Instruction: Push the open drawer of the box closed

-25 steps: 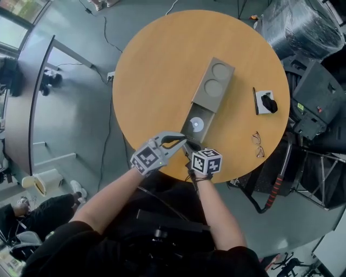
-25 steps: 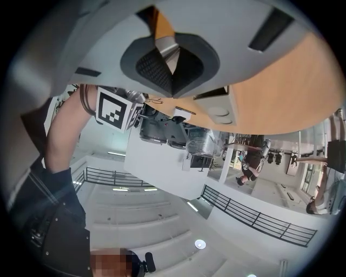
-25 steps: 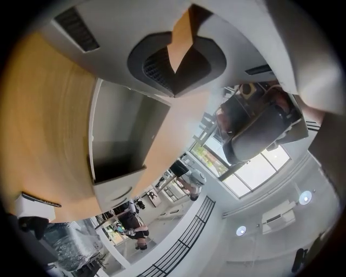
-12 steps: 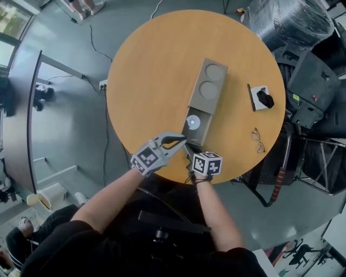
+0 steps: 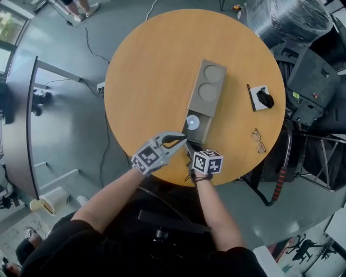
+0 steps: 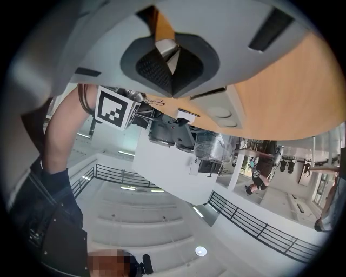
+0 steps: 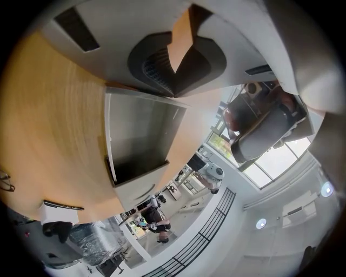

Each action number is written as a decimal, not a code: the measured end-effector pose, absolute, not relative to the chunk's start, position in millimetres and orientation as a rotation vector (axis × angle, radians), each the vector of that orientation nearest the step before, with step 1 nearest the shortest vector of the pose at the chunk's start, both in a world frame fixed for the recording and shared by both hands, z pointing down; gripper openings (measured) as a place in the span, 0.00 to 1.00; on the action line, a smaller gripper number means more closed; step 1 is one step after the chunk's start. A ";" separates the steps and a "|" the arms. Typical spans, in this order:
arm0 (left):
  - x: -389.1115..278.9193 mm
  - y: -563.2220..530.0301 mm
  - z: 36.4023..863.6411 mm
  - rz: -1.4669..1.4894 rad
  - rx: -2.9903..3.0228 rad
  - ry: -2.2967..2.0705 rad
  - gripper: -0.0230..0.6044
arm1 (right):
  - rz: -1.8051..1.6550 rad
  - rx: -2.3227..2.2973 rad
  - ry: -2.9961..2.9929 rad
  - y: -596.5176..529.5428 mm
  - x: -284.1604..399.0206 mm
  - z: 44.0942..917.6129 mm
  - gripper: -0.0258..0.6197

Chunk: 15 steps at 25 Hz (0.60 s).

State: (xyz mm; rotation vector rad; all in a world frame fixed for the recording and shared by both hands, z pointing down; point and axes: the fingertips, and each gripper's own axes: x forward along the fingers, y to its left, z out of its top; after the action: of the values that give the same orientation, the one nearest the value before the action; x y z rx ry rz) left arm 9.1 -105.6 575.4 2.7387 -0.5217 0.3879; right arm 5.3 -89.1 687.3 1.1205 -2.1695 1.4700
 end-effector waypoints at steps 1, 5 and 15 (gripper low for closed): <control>9.3 -107.5 575.7 0.388 2.739 -0.517 0.08 | 1.474 1.120 -2.170 -90.4 4.1 687.4 0.07; 10.1 -115.4 578.9 0.388 2.739 -0.498 0.08 | 1.480 1.124 -2.163 -93.7 0.0 689.3 0.07; 13.2 -126.5 583.2 0.396 2.738 -0.466 0.08 | 1.428 1.170 -2.146 -109.8 9.9 689.2 0.07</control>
State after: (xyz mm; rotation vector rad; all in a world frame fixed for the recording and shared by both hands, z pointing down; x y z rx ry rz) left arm 13.2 -126.5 583.2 2.7382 -0.4661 0.3957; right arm 9.9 -109.8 689.2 1.1695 -2.1456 1.4276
